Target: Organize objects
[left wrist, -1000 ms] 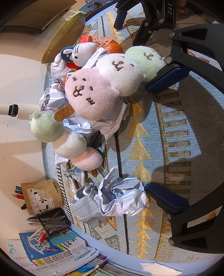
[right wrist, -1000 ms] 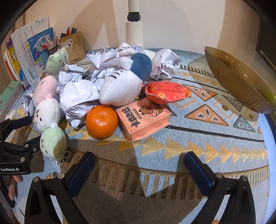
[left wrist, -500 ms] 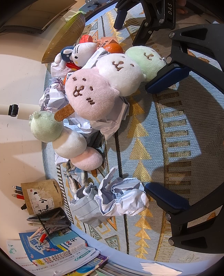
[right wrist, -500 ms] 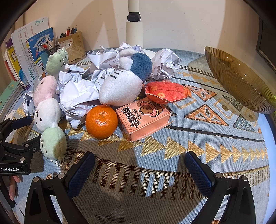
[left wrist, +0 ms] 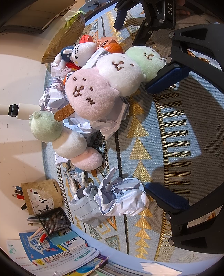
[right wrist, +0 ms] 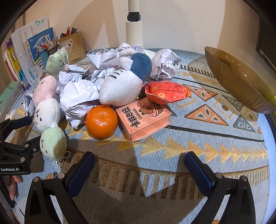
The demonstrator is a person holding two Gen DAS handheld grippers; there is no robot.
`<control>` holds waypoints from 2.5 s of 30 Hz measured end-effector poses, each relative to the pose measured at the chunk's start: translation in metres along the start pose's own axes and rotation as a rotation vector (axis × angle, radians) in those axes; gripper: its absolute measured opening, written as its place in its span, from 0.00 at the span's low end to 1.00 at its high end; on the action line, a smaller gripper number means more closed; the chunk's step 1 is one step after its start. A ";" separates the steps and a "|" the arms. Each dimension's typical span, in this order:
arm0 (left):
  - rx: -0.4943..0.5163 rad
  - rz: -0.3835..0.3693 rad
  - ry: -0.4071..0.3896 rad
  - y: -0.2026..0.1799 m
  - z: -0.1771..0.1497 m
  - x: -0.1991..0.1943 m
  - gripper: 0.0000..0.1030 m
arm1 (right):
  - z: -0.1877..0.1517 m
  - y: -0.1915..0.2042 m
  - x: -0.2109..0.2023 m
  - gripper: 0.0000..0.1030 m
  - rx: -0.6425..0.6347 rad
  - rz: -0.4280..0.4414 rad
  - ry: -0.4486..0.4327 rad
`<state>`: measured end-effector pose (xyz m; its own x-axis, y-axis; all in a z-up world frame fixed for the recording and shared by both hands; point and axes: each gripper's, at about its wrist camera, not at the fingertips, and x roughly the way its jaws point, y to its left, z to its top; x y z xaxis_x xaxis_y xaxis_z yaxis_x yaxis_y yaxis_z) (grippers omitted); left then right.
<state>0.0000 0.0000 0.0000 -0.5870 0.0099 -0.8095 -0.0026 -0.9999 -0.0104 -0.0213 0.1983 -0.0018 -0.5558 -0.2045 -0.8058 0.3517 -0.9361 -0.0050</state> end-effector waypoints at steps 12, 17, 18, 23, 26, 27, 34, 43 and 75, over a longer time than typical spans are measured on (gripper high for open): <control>0.000 0.000 0.000 0.000 0.000 0.000 1.00 | 0.000 0.000 0.000 1.00 0.000 0.000 0.000; -0.001 -0.002 0.001 0.000 0.000 0.000 1.00 | 0.000 0.000 0.000 1.00 0.000 0.000 0.000; -0.003 -0.004 0.001 0.001 0.000 0.000 1.00 | 0.000 0.000 0.000 1.00 0.000 0.000 0.000; -0.023 0.010 0.001 0.012 -0.007 -0.006 1.00 | -0.005 0.005 -0.005 1.00 -0.005 0.013 0.000; -0.015 0.015 0.010 0.020 -0.014 -0.011 1.00 | -0.015 0.020 -0.018 1.00 -0.048 0.087 -0.005; -0.019 0.009 0.010 0.024 -0.017 -0.014 1.00 | -0.018 0.028 -0.024 1.00 -0.060 0.124 -0.017; -0.122 0.030 -0.047 0.066 -0.020 -0.031 0.99 | -0.006 0.085 -0.015 1.00 -0.147 0.140 -0.048; -0.105 0.029 -0.037 0.078 0.016 0.002 0.81 | 0.012 0.090 0.008 0.83 -0.066 0.121 -0.032; 0.075 -0.253 -0.315 -0.098 0.201 -0.042 0.35 | 0.128 -0.163 -0.112 0.41 0.244 0.239 -0.348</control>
<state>-0.1379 0.0967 0.1534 -0.7796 0.2656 -0.5672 -0.2309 -0.9637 -0.1338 -0.1132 0.3374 0.1654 -0.7146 -0.4662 -0.5216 0.3363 -0.8827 0.3283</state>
